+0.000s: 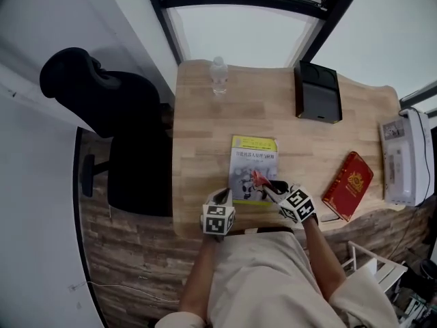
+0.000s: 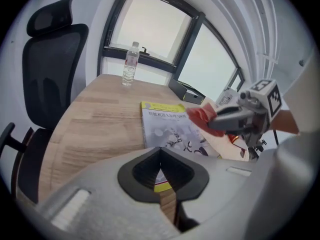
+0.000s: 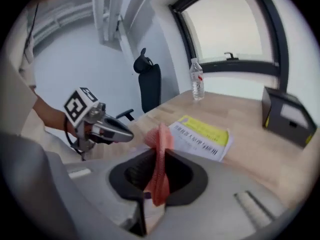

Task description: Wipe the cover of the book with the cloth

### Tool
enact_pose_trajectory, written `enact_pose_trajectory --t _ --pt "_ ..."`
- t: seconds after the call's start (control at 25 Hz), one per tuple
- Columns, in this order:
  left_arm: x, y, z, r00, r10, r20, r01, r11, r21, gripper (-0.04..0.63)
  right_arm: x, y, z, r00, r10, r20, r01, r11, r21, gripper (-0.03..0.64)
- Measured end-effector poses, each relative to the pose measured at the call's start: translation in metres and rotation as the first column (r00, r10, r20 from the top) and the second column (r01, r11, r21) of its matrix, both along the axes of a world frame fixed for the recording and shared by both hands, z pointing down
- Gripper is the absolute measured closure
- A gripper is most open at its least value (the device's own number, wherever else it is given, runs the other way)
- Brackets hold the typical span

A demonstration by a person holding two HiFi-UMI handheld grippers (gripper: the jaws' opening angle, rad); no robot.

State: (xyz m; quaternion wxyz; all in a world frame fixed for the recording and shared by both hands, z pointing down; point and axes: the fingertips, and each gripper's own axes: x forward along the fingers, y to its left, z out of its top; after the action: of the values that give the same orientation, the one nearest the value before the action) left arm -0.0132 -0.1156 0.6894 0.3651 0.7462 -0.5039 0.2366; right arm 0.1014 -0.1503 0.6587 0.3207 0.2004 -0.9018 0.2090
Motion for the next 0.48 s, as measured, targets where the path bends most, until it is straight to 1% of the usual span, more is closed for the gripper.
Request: enact_pose_trajectory --t 0.04,0.12,0.16,0.24,0.32,0.36,0.4,0.48 --pt "0.005 -0.001 0.003 1.000 0.013 0.003 -0.013 1.000 -0.004 0.589 -0.003 -0.015 0.000 0.997 -0.016 -0.074 0.021 0.998 0.062 0.568" --pt "0.017 -0.002 0.010 0.999 0.044 0.003 -0.044 0.999 -0.022 0.589 -0.015 -0.036 0.008 0.972 -0.075 -0.222 0.110 0.983 0.147 0.568" --pt "0.023 -0.001 0.015 0.998 0.060 0.005 -0.060 0.997 -0.040 0.589 -0.022 -0.040 0.016 0.952 -0.115 -0.283 0.167 0.972 0.167 0.568" --pt "0.033 0.002 0.026 0.995 0.098 0.017 -0.096 0.991 -0.090 0.589 -0.036 -0.040 0.035 0.906 -0.197 -0.374 0.275 0.947 0.167 0.568" --pt "0.039 0.003 0.033 0.990 0.136 0.037 -0.130 0.983 -0.127 0.589 -0.046 -0.038 0.051 0.866 -0.255 -0.429 0.350 0.924 0.157 0.568" --pt "0.040 0.003 0.034 0.988 0.147 0.044 -0.140 0.981 -0.132 0.589 -0.051 -0.038 0.055 0.858 -0.268 -0.438 0.368 0.916 0.161 0.568" --pt "0.040 0.002 0.034 0.987 0.152 0.049 -0.145 0.981 -0.132 0.589 -0.056 -0.040 0.056 0.859 -0.268 -0.437 0.372 0.912 0.173 0.568" --pt "0.040 0.002 0.036 0.987 0.153 0.051 -0.146 0.981 -0.131 0.589 -0.066 -0.044 0.055 0.872 -0.259 -0.416 0.364 0.910 0.197 0.568"
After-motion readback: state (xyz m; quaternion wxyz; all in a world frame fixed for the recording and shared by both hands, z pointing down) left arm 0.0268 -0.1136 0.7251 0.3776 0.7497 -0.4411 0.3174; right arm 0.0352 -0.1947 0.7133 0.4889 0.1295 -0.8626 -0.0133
